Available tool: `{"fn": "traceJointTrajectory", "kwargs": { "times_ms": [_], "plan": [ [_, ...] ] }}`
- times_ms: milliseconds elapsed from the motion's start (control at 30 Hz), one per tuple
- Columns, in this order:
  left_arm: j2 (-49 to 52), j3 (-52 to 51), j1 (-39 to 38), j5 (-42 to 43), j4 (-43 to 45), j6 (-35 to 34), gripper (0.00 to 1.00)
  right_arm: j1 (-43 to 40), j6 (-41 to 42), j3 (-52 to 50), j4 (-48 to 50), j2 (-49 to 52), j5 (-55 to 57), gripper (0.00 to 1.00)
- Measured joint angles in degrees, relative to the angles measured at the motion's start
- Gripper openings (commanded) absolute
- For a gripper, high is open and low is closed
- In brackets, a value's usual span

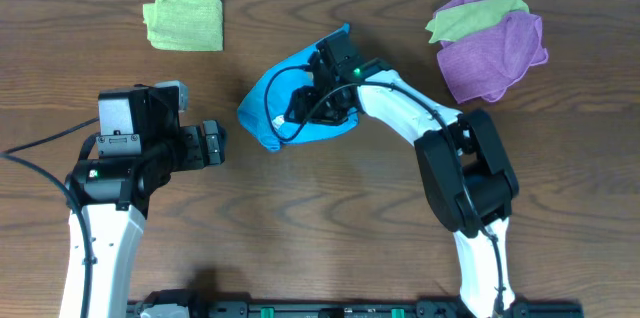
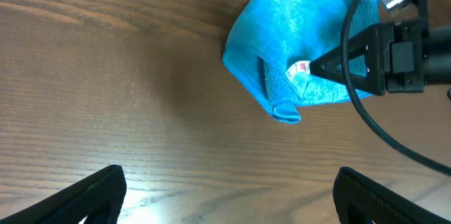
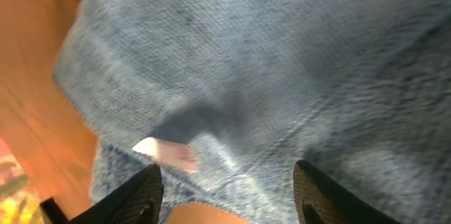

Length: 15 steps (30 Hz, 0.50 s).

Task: Fold the cloth
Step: 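Drag the blue cloth left to the table center with the right gripper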

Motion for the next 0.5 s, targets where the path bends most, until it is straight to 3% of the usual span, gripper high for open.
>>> {"fn": "traceJointTrajectory", "kwargs": {
  "times_ms": [500],
  "plan": [
    [0.0, 0.0, 0.0, 0.0, 1.33, 0.0, 0.95, 0.46, -1.25, 0.0, 0.48, -0.92, 1.42, 0.59]
  ]
}}
